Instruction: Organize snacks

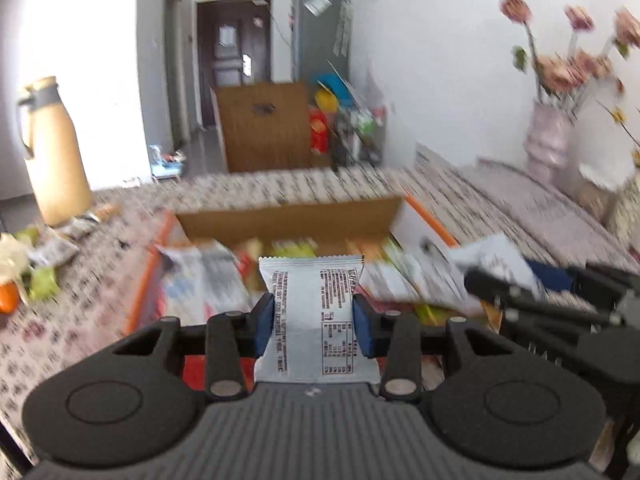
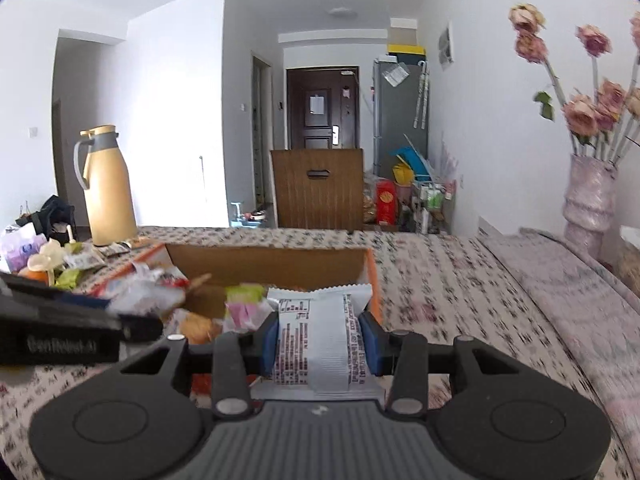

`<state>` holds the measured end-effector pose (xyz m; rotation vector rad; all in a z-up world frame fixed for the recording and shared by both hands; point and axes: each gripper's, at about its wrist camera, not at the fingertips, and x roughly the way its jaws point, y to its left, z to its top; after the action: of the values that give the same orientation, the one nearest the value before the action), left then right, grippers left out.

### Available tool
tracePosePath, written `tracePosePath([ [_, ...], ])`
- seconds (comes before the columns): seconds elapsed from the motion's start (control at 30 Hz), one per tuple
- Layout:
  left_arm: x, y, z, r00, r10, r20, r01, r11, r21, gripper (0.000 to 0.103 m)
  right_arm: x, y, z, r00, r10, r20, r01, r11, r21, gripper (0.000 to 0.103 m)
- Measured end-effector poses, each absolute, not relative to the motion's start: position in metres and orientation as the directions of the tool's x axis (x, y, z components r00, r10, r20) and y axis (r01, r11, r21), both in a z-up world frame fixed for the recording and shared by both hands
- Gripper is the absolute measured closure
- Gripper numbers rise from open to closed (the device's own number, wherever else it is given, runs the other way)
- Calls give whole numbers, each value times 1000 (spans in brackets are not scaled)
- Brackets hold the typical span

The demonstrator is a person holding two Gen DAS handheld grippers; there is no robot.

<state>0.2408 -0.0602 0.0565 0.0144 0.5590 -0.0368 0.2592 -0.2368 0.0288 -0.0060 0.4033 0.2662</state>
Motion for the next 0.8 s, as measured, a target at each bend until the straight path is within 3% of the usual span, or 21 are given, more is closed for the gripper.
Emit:
tracePosePath([
  [0.37, 293, -26, 53, 839, 51, -542, -66, 998, -8, 60, 333, -202, 22, 855, 248, -455, -250, 967, 56, 62],
  [0.47, 292, -22, 52, 849, 45, -527, -55, 998, -4, 50, 338, -201, 16, 850, 243, -467, -249, 967, 50, 59],
  [0.5, 293, -19, 51, 853, 47, -521, -57, 998, -4, 40, 337, -201, 15, 849, 242, -469, -249, 967, 48, 58],
  [0.53, 291, -18, 52, 858, 50, -511, -61, 998, -5, 28, 337, -201, 14, 850, 239, -470, -245, 968, 49, 49],
  [0.67, 279, -15, 57, 878, 65, -475, -78, 997, -8, 3, 332, -208, 14, 859, 231, -456, -228, 972, 63, 6],
  [0.8, 261, -11, 63, 896, 53, -440, -64, 998, -11, 0, 322, -215, 17, 863, 224, -453, -209, 974, 84, 0],
])
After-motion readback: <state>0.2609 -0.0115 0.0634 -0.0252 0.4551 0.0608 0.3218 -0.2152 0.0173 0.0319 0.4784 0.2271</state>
